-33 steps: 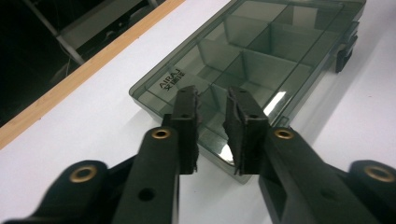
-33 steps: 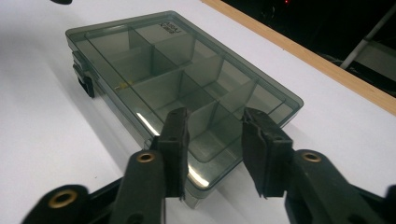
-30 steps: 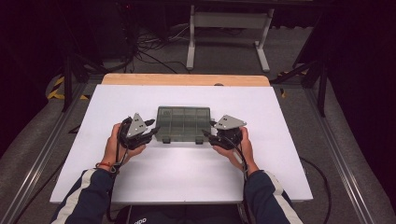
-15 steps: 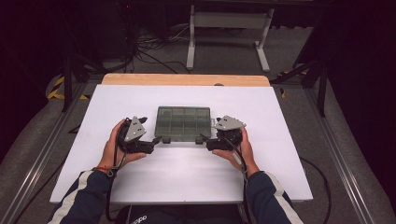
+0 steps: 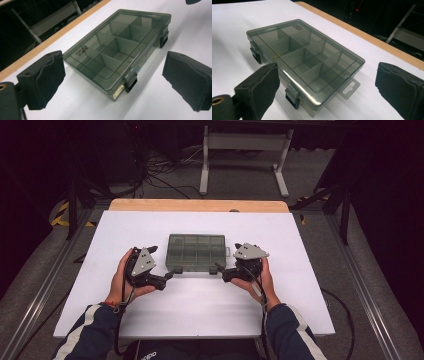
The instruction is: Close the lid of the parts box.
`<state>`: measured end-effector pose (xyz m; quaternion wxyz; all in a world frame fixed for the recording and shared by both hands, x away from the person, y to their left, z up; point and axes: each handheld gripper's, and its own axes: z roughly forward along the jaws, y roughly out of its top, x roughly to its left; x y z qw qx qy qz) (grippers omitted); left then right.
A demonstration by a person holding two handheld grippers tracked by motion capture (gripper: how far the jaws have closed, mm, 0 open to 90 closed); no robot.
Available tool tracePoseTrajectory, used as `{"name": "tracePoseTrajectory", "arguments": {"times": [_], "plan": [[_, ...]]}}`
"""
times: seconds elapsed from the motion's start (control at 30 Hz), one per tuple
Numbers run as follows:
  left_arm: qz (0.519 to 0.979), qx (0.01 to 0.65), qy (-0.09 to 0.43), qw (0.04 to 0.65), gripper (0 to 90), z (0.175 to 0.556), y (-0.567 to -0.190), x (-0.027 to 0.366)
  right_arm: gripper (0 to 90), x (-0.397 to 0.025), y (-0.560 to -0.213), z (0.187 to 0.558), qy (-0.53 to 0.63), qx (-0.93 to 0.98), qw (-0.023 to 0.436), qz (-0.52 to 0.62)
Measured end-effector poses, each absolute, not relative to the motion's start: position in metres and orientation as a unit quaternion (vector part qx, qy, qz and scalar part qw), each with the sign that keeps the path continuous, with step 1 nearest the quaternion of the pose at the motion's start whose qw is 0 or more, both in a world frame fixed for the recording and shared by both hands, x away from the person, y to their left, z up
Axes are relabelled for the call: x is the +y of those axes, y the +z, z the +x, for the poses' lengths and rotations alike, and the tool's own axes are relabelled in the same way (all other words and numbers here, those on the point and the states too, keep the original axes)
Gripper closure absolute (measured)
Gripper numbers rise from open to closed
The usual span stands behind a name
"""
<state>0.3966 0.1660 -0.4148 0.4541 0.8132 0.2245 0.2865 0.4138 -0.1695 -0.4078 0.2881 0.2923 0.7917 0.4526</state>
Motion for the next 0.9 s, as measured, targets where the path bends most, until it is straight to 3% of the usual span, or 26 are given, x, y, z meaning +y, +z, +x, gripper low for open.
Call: {"name": "tracePoseTrajectory", "arguments": {"times": [0.9], "plan": [[0.802, 0.205, 0.305, 0.471, 5.5, 0.374, -0.402, 0.173, 8.8, -0.172, -0.399, 0.392, 0.439, 0.796, 0.317, 0.269]]}}
